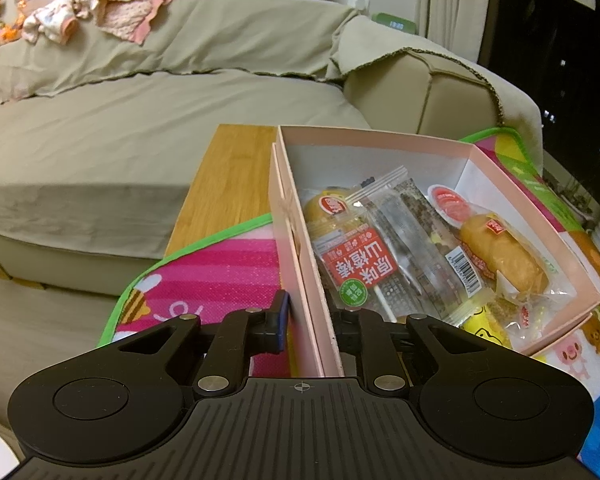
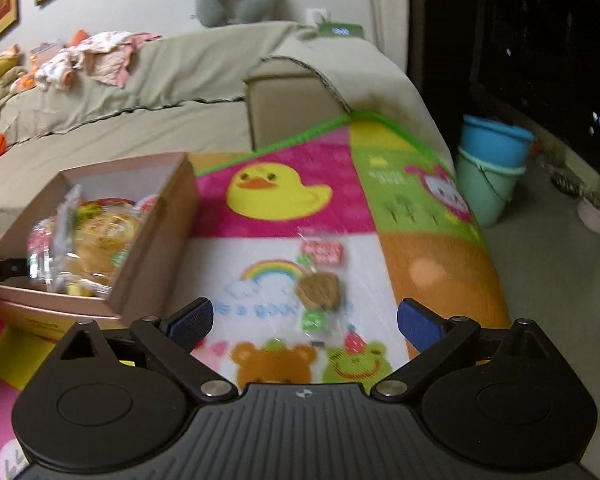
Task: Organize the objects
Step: 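Reach the right tool to the red-label cookie packet and grasp it, then lift the cookie packet and carry it over the pink box with the right tool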
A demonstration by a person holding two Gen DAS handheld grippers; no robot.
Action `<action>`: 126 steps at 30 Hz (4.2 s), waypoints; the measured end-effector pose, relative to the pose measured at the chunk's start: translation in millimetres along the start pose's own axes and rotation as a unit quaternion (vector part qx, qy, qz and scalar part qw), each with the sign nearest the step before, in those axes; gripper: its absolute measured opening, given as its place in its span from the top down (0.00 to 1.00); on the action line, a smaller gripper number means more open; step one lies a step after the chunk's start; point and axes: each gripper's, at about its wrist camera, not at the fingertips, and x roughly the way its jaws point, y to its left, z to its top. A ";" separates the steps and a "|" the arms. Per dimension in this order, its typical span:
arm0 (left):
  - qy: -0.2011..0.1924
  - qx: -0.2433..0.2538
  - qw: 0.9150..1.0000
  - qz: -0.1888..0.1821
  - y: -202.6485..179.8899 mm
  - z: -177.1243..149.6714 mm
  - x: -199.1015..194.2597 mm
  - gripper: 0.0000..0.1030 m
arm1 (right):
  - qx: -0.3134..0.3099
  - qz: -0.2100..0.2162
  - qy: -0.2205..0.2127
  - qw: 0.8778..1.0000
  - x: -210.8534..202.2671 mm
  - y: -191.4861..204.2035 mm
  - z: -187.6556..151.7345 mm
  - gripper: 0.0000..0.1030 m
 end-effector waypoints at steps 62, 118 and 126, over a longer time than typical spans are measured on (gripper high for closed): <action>-0.002 -0.010 1.000 -0.002 0.1 0.9 1.8 0.82 | -0.077 0.151 -0.122 0.978 -125.9 146.2 117.0 0.65; -0.002 -0.011 1.000 -0.014 3.5 -2.0 6.6 0.81 | 0.032 0.151 -0.018 0.988 24.5 148.6 124.8 0.50; -0.002 -0.011 1.000 -0.014 3.6 -2.1 6.6 0.81 | 0.037 0.140 -0.014 0.989 24.5 139.7 119.0 0.44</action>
